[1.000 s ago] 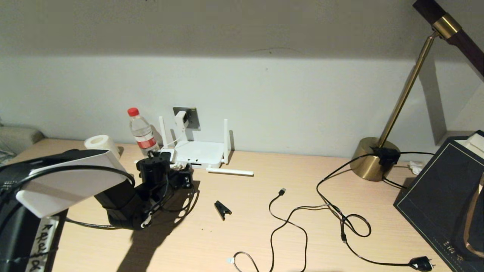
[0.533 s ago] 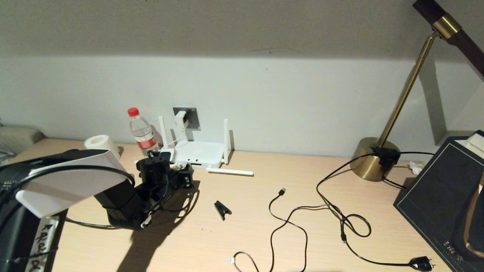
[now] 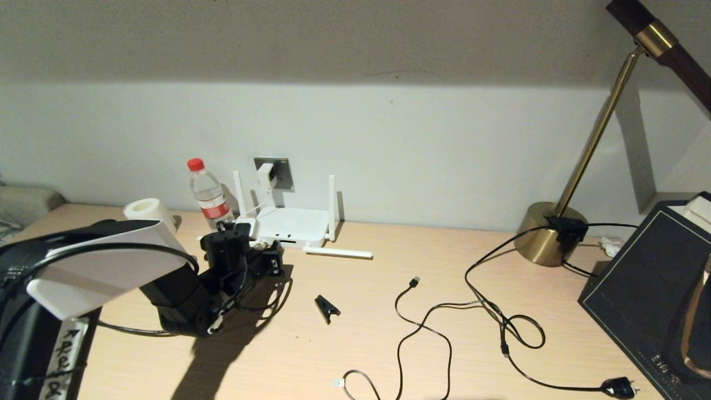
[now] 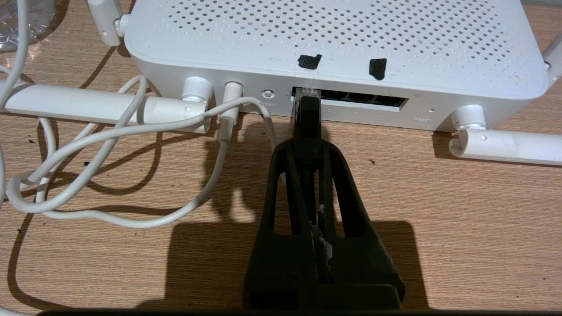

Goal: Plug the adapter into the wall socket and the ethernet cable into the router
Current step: Plug cable into router interface

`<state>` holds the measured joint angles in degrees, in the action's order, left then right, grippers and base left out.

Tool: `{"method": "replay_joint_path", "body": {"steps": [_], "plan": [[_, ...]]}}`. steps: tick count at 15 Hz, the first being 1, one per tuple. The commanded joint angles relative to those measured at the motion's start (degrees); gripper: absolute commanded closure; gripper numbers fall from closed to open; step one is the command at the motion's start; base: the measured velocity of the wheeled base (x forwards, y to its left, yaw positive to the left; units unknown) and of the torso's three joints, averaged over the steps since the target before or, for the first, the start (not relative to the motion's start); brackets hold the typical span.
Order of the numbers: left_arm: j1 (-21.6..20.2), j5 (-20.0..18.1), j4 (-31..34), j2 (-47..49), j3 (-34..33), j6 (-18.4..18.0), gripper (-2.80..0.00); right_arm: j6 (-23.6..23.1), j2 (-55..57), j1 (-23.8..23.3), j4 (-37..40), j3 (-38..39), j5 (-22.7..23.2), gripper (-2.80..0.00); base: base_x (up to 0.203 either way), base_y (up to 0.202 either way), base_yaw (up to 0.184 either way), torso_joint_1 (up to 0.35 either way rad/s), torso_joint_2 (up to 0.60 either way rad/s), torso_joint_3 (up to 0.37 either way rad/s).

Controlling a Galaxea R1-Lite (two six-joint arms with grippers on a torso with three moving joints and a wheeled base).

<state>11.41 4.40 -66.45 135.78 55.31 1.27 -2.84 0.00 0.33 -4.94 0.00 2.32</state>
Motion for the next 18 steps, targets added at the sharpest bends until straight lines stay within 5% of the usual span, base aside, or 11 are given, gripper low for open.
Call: {"method": "replay_joint_path", "body": {"steps": [1,18], "plan": [[0.02,0.0,-0.35,0.19,0.06,0.05,0.0,-0.06,0.09,0.02,-0.07,2.02,0.06,0.0,0.0,0.0,0.0,0.0,0.0,0.0],[-0.07,0.07,-0.26,1.25,1.99,0.03,0.0,-0.06,0.09,0.02,-0.07,2.02,0.06,0.0,0.0,0.0,0.0,0.0,0.0,0.0]]}}
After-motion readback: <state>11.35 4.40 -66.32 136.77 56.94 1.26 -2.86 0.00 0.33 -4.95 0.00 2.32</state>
